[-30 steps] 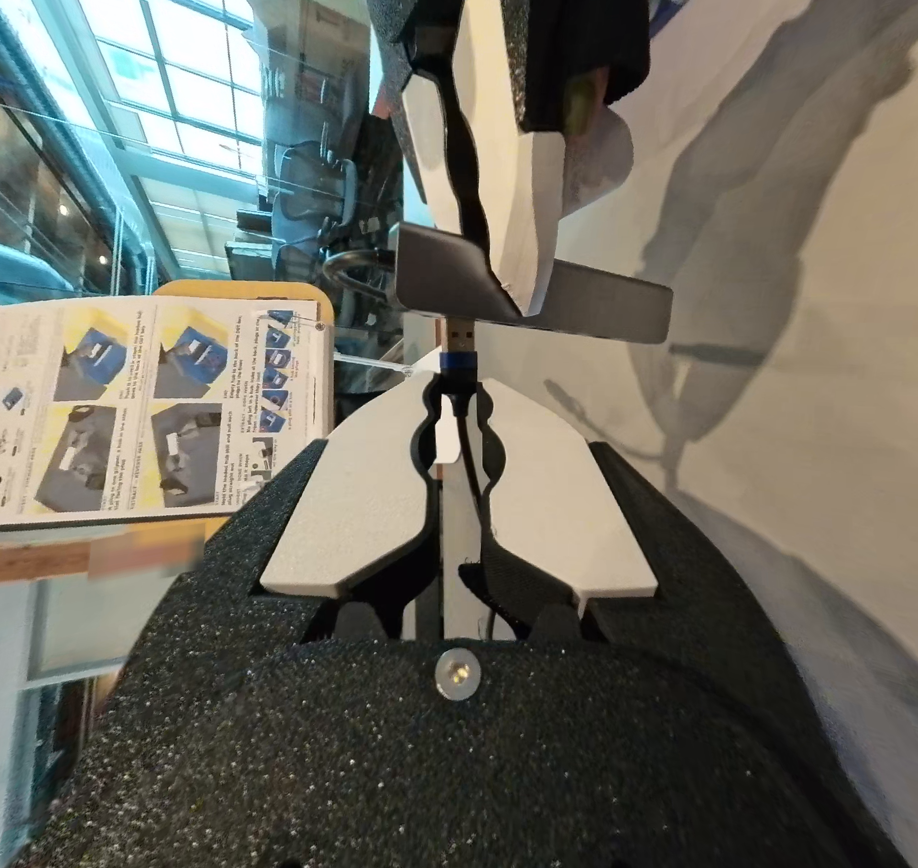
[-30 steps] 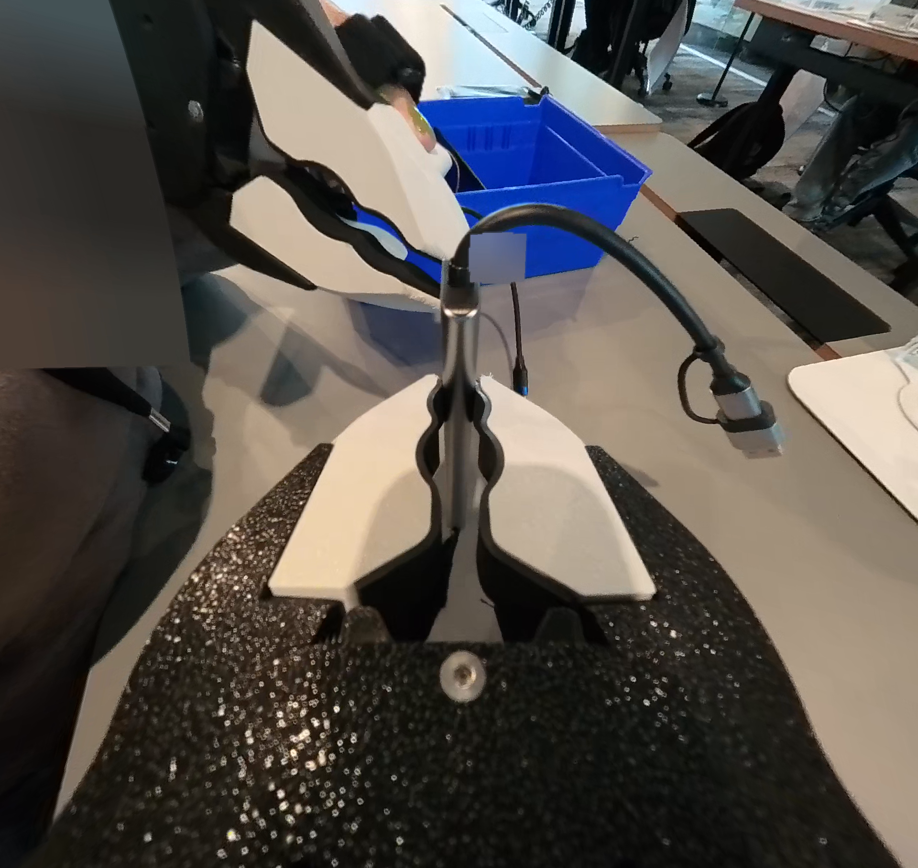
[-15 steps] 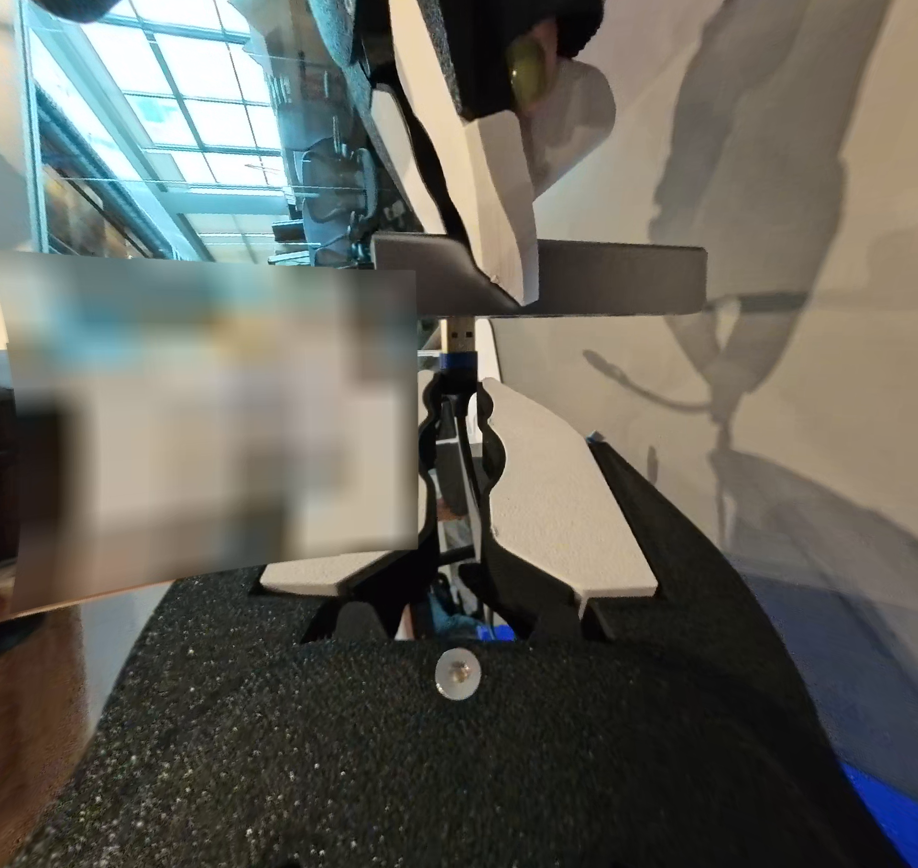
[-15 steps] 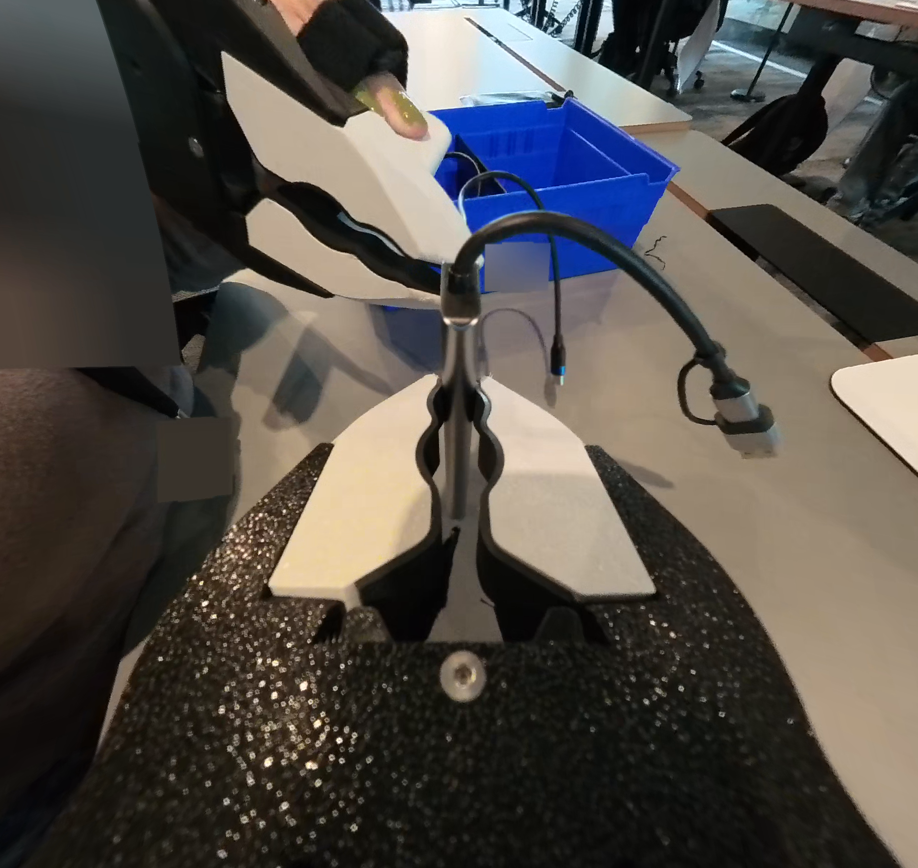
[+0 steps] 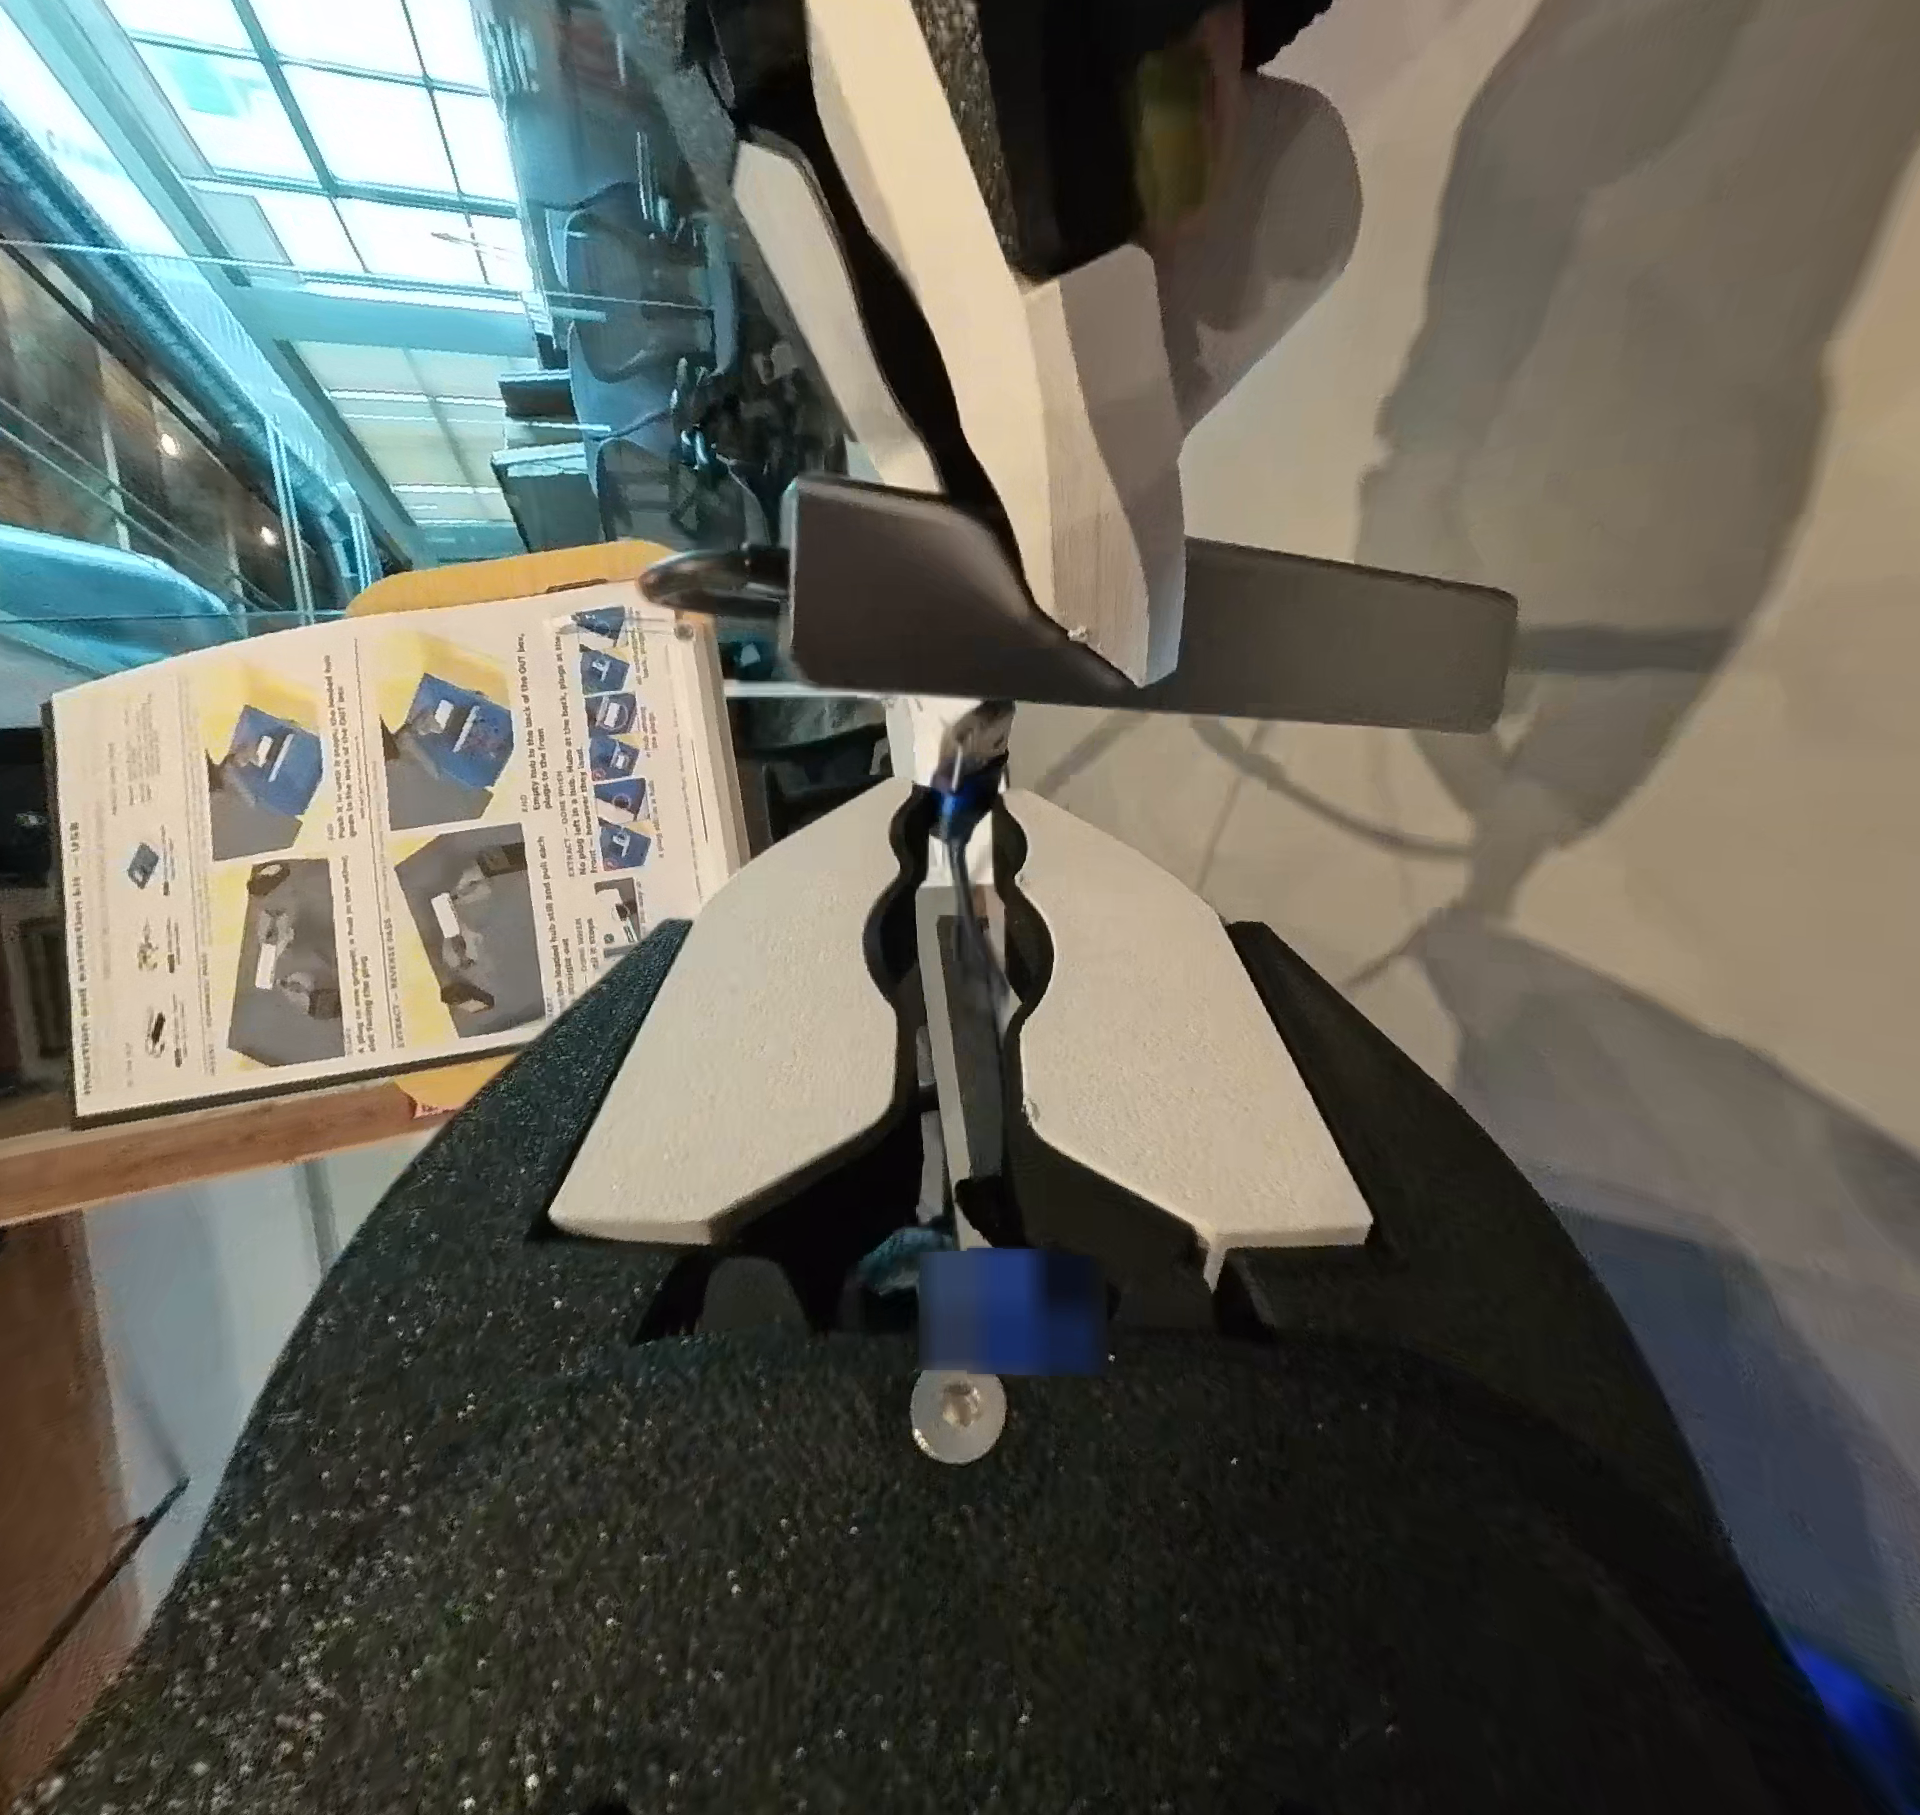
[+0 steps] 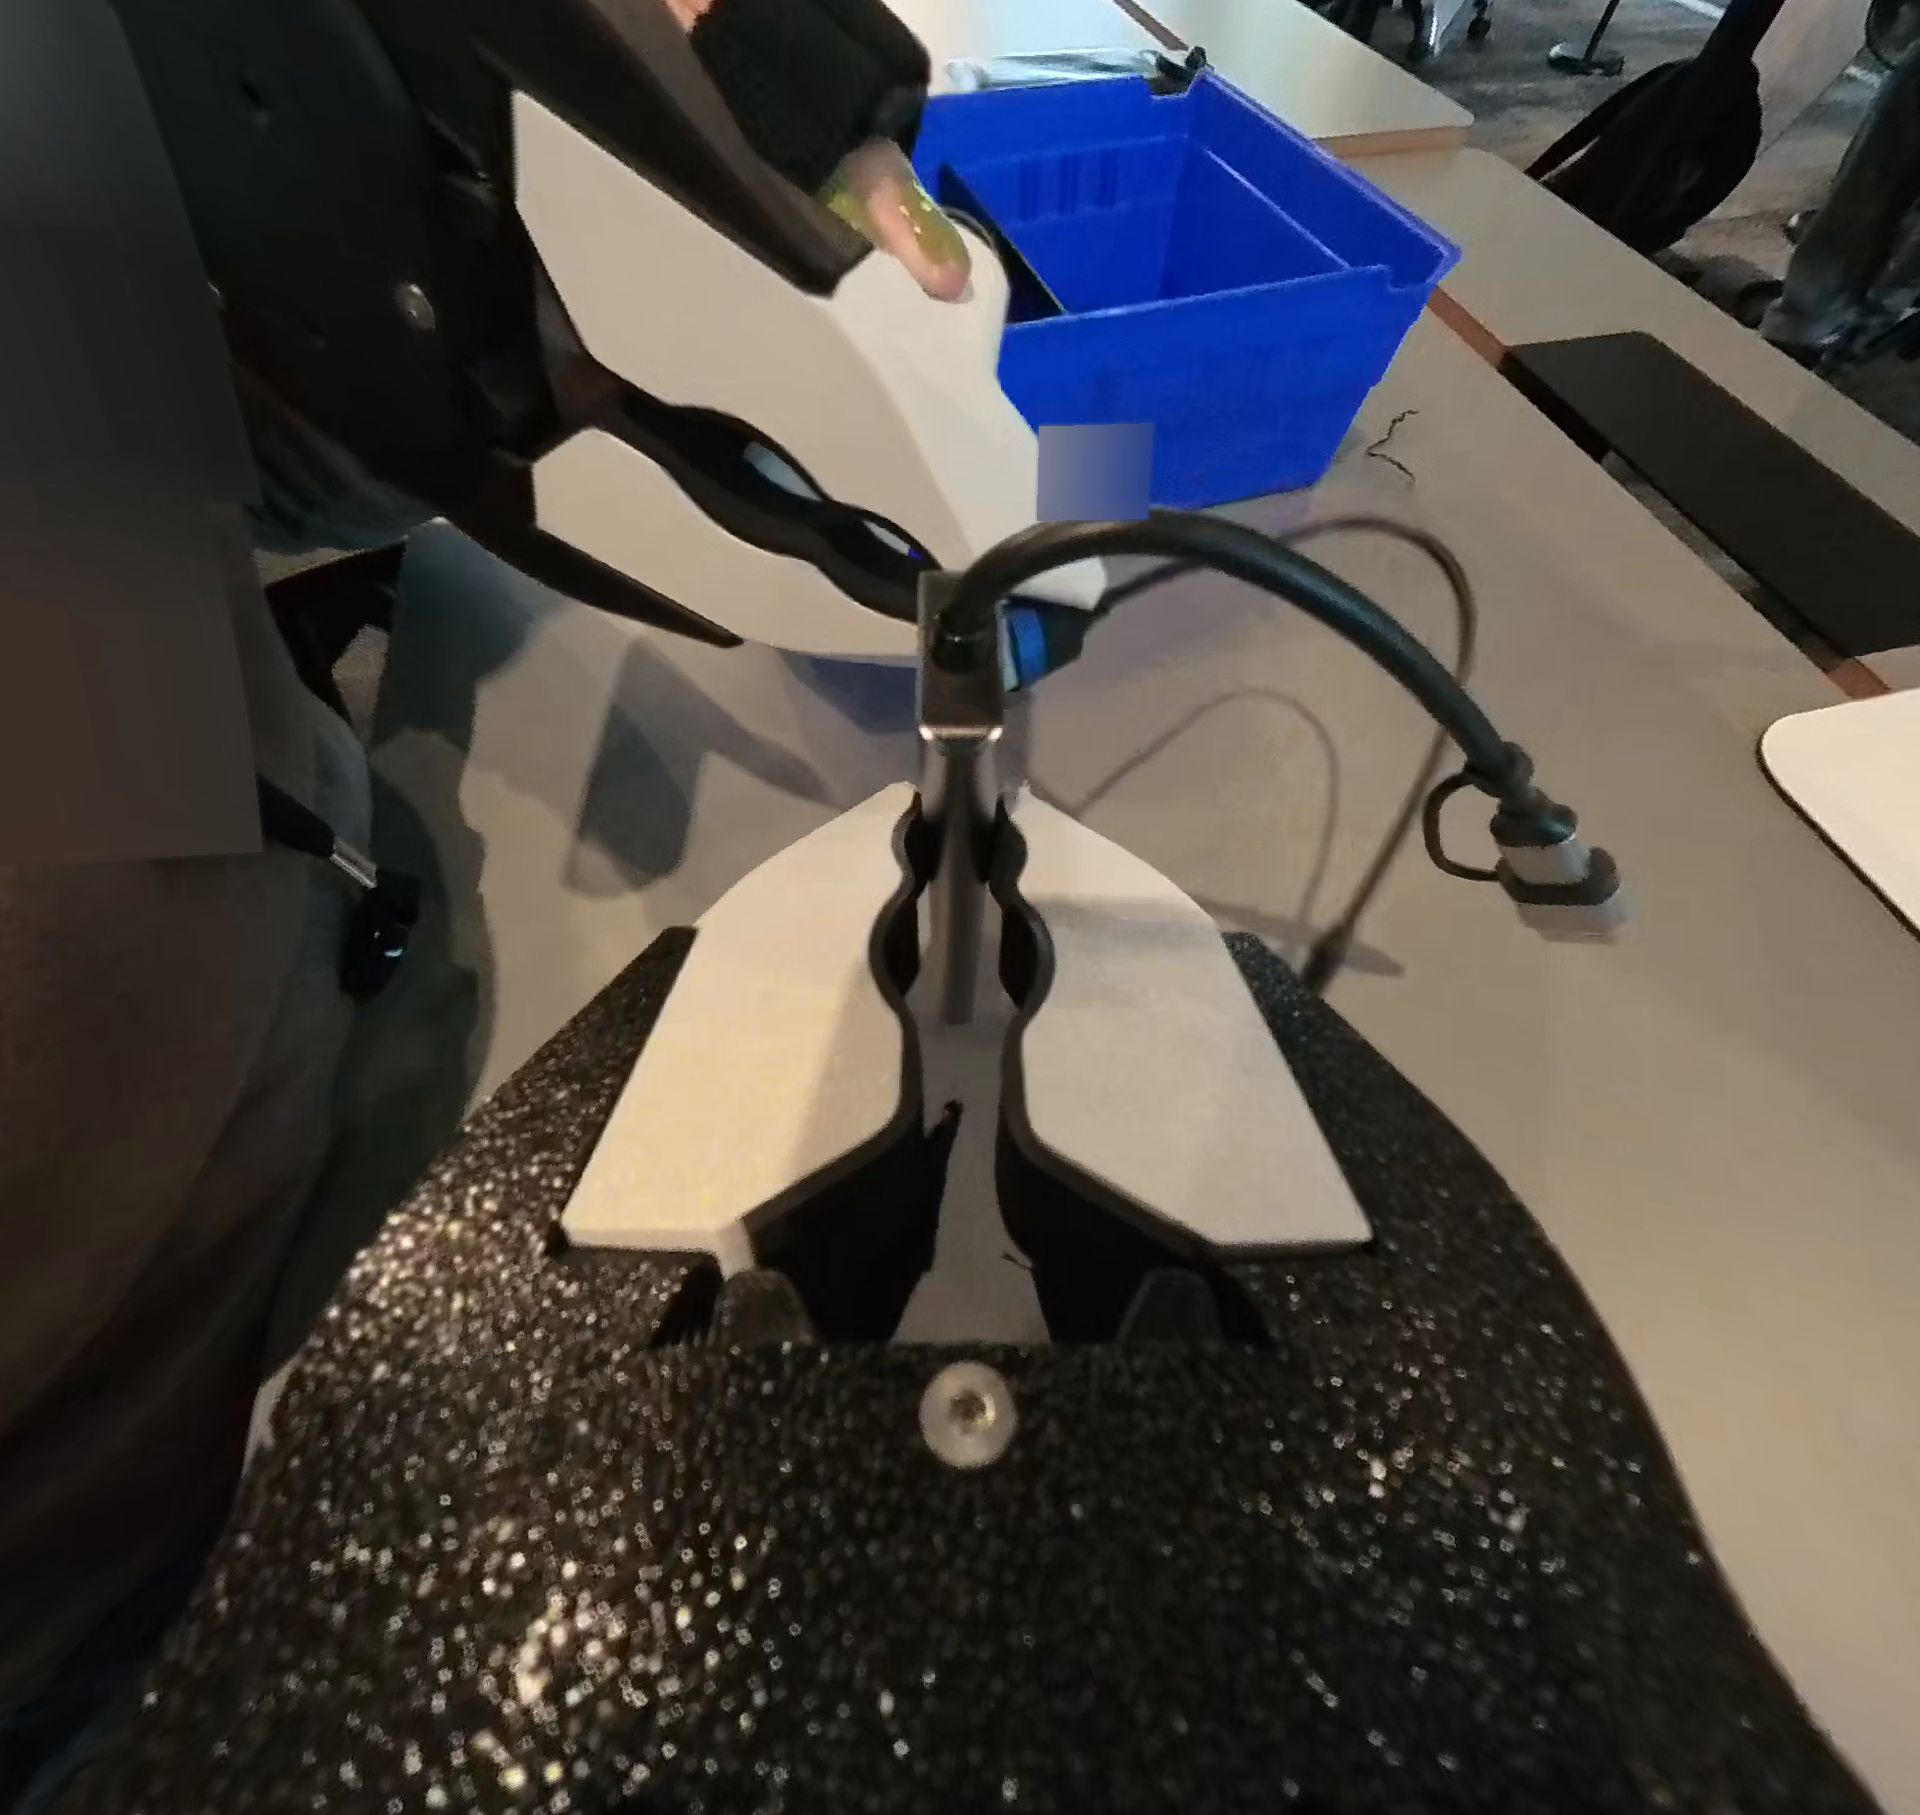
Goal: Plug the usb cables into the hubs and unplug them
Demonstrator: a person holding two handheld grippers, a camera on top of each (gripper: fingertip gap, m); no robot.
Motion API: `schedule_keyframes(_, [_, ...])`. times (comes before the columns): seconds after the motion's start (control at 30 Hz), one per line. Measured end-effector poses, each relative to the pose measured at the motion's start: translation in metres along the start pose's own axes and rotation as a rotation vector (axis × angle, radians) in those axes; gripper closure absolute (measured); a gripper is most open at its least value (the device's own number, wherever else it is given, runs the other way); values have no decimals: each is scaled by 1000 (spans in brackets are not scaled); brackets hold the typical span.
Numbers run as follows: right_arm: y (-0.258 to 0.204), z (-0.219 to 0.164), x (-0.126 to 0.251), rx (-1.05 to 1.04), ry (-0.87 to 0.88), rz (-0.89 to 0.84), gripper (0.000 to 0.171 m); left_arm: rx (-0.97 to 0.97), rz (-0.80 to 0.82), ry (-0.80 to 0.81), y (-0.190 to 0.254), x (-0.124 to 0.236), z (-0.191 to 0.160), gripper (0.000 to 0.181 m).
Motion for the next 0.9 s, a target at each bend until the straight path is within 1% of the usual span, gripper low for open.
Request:
schedule_keyframes(0.13, [-1, 5, -2, 35, -19, -8, 161, 41, -20, -6, 1, -2, -5, 173])
schedule_keyframes(0.23, [-1, 7, 0, 38, 6, 19, 162, 70, -12, -60, 3, -6, -20, 173])
schedule_keyframes(0.33, [1, 6, 8, 38, 30, 13, 162, 113, -48, -93, 10, -6, -32, 173])
schedule_keyframes(0.4, [4, 4, 14, 44, 35, -6, 162, 103, -119, -127, 22, -6, -36, 173])
schedule_keyframes(0.53, [11, 3, 30, 51, 70, -68, 162, 50, -299, -248, 49, -8, -40, 173])
schedule_keyframes(0.6, [14, 3, 38, 64, 95, -92, 162, 55, -351, -275, 58, -10, -40, 173])
schedule_keyframes(0.77, [18, -1, 54, 79, 123, -135, 162, 184, -509, -338, 76, -11, -36, 172])
schedule_keyframes(0.9, [18, -3, 60, 102, 137, -154, 162, 229, -545, -335, 86, -12, -37, 172])
Point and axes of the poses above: each gripper's, where its closed fingertips meet, x back along the fingers, z out of its top, y = z × x across the jaws, the point moved 4 cm from there along x, back along the fingers, and after that the axes turned 12 degrees about z, right-handed, at the moved point
